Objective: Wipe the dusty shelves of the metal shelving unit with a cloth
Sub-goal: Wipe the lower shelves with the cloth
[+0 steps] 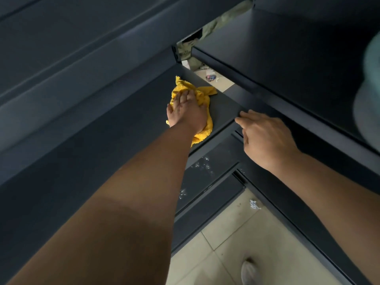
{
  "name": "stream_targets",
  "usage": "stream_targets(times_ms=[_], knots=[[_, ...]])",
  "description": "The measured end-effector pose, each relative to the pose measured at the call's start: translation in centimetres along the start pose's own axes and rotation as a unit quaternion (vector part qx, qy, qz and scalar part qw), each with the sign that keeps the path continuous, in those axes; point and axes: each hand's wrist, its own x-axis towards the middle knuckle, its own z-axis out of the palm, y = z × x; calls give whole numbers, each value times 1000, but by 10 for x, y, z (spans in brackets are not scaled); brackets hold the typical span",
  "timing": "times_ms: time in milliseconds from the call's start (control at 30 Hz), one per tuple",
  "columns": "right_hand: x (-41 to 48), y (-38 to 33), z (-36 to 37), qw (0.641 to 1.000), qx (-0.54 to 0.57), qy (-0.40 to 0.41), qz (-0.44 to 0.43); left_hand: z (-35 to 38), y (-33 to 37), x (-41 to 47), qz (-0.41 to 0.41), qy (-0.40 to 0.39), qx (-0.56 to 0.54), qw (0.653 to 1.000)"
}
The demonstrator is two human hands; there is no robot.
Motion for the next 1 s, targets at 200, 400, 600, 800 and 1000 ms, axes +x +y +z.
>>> stream_targets(times_ms=[200,400,600,800,1000], knots=[[-15,16,2,1000,-1,-23,9,8,25,-13,101,1,0,995],[-38,14,7,997,6,-72,40,12,25,-58,169,22,-17,985],[-77,-1,9,993,-12,-94,63,23,0,-126,219,36,-32,975],[-119,-30,24,990,-2,-105,91,45,-55,-196,190,-43,-48,980],[-141,-74,60,988,48,-131,65,67,-100,-235,27,-153,-127,980]])
